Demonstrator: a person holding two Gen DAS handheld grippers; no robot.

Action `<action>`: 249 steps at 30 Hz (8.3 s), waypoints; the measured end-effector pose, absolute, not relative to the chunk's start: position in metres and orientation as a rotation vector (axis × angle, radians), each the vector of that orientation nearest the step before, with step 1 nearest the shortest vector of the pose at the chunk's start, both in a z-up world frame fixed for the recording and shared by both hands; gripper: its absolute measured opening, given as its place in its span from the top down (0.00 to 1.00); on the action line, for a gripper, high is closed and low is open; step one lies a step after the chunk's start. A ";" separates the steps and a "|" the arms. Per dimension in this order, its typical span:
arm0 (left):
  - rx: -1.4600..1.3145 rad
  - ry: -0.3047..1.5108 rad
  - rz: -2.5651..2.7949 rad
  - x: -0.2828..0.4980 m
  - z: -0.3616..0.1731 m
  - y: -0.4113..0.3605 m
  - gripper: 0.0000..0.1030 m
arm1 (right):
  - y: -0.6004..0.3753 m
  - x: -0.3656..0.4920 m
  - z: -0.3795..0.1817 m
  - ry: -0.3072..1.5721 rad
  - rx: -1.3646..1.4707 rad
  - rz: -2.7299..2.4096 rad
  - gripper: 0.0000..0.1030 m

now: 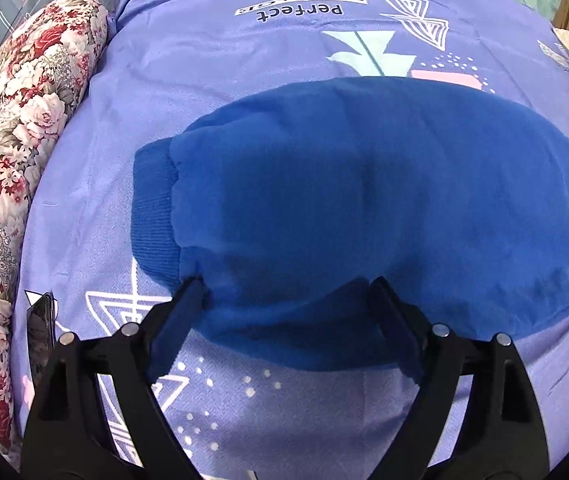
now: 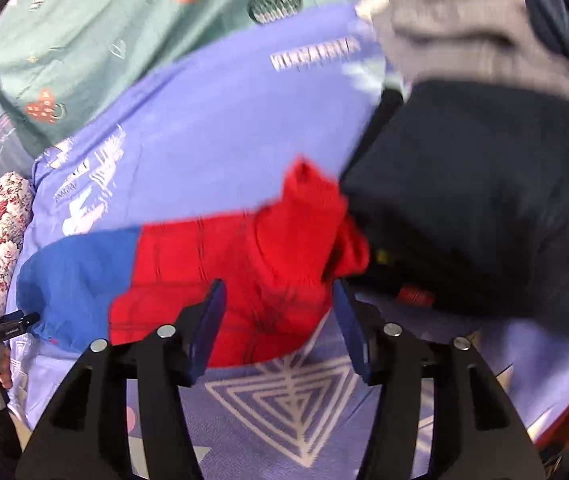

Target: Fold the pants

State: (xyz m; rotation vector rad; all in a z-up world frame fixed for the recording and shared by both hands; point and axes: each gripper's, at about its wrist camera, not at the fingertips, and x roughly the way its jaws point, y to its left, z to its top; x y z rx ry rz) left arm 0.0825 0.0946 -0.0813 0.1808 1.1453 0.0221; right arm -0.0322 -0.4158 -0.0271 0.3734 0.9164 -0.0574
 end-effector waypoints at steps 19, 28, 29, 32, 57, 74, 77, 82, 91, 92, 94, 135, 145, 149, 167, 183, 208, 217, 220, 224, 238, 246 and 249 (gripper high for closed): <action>0.093 1.200 -0.058 0.079 -0.052 0.115 0.11 | -0.397 -0.019 -0.006 0.743 0.004 -0.244 0.45; 0.039 1.053 0.037 0.049 -0.009 0.113 0.10 | -0.336 -0.033 0.035 0.514 -0.021 -0.213 0.42; 0.030 1.019 0.032 0.047 -0.005 0.107 0.09 | -0.333 -0.031 0.036 0.510 0.022 -0.175 0.41; -0.015 0.929 -0.001 0.048 -0.002 0.078 0.08 | -0.324 -0.017 0.027 0.596 0.101 -0.052 0.39; 0.027 1.109 -0.231 0.072 -0.047 0.072 0.08 | -0.369 -0.015 -0.010 0.887 0.333 0.131 0.35; 0.131 1.179 -0.141 0.061 -0.075 0.079 0.06 | -0.386 -0.030 -0.020 0.893 0.290 0.006 0.35; 0.136 1.136 -0.178 0.056 -0.058 0.064 0.06 | -0.363 -0.004 -0.022 0.893 0.279 0.027 0.35; 0.155 1.090 -0.320 0.061 -0.041 0.011 0.06 | -0.351 0.030 -0.031 0.925 0.297 -0.003 0.34; 0.263 1.221 -0.376 0.064 -0.097 -0.046 0.02 | -0.408 0.037 -0.056 0.948 0.446 -0.003 0.33; 0.277 1.224 -0.376 0.061 -0.098 -0.045 0.02 | -0.418 0.032 -0.055 0.923 0.502 0.014 0.34; 0.298 1.236 -0.373 0.056 -0.100 -0.043 0.02 | -0.431 0.024 -0.053 0.872 0.590 0.048 0.34; 0.020 1.183 -0.161 0.095 -0.062 0.057 0.02 | -0.384 -0.009 -0.005 0.922 0.301 0.067 0.12; 0.008 1.045 -0.163 0.148 -0.013 0.047 0.02 | -0.211 0.173 -0.016 0.978 0.110 0.378 0.71; 0.003 1.059 -0.121 0.177 -0.019 0.045 0.02 | -0.164 0.193 -0.040 1.040 0.058 0.432 0.71; 0.151 1.168 -0.132 0.183 -0.076 0.014 0.02 | -0.128 0.129 -0.081 1.148 -0.105 0.636 0.71; 0.128 1.140 -0.160 0.144 -0.082 0.034 0.02 | -0.115 0.171 -0.089 1.310 0.129 0.696 0.68; 0.102 1.132 -0.149 0.112 -0.077 0.059 0.02 | -0.091 0.200 -0.049 1.121 -0.073 0.588 0.94; 0.155 1.124 -0.180 0.107 -0.084 0.054 0.02 | -0.074 0.210 -0.092 1.013 -0.278 0.554 0.95; 0.130 1.131 -0.196 0.109 -0.081 0.056 0.02 | -0.085 0.213 -0.086 1.038 -0.232 0.577 0.93; 0.054 1.146 -0.193 0.116 -0.075 0.063 0.02 | -0.103 0.203 -0.058 0.880 -0.349 0.344 0.54; -0.017 1.168 -0.155 0.122 -0.077 0.069 0.02 | -0.144 0.177 -0.086 1.073 -0.065 0.425 0.56; -0.005 1.164 -0.131 0.123 -0.068 0.060 0.02 | -0.232 0.151 -0.068 1.001 0.109 0.298 0.54; -0.038 1.142 -0.138 0.128 -0.056 0.060 0.02 | -0.224 0.137 -0.062 0.993 0.106 0.343 0.54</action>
